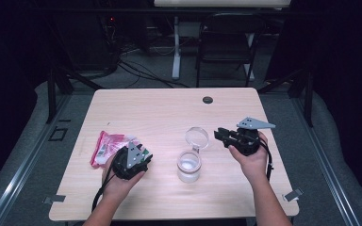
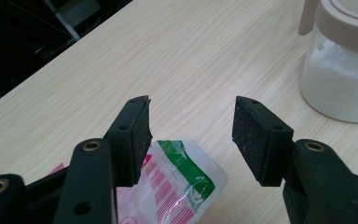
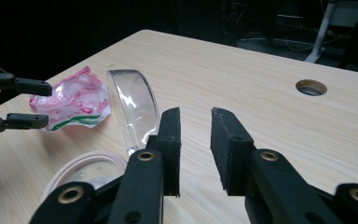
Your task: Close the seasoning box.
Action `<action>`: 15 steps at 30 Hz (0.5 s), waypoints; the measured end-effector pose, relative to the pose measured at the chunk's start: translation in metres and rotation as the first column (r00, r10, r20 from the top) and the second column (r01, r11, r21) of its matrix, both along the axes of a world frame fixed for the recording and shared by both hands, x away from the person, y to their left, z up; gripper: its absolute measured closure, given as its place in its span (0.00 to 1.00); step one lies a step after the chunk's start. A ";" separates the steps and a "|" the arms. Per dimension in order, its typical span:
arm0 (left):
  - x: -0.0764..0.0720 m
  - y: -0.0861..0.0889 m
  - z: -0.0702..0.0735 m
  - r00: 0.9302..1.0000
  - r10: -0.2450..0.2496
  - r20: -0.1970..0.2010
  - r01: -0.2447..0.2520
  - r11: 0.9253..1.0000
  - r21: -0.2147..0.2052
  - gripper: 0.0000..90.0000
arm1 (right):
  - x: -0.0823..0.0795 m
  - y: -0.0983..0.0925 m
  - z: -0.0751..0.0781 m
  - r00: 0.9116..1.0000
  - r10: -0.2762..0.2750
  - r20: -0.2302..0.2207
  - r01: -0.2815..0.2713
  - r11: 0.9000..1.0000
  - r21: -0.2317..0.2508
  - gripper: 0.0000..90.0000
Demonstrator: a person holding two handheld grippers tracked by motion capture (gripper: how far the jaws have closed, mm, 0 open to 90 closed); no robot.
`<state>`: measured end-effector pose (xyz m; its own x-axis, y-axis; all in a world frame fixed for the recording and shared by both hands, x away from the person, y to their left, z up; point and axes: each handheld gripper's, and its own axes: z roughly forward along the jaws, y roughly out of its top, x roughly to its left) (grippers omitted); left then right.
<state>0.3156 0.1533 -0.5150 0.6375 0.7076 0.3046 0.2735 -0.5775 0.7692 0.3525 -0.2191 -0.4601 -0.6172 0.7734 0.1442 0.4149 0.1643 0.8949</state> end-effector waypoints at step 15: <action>-0.004 -0.002 0.000 1.000 -0.007 0.004 0.007 1.000 0.005 0.52 | 0.007 0.003 -0.009 1.000 -0.011 -0.026 0.011 1.000 -0.009 0.91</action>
<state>0.3112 0.1516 -0.5147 0.6413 0.7015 0.3109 0.2658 -0.5832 0.7676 0.3598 -0.2162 -0.4695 -0.6051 0.7813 0.1529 0.4399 0.1680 0.8822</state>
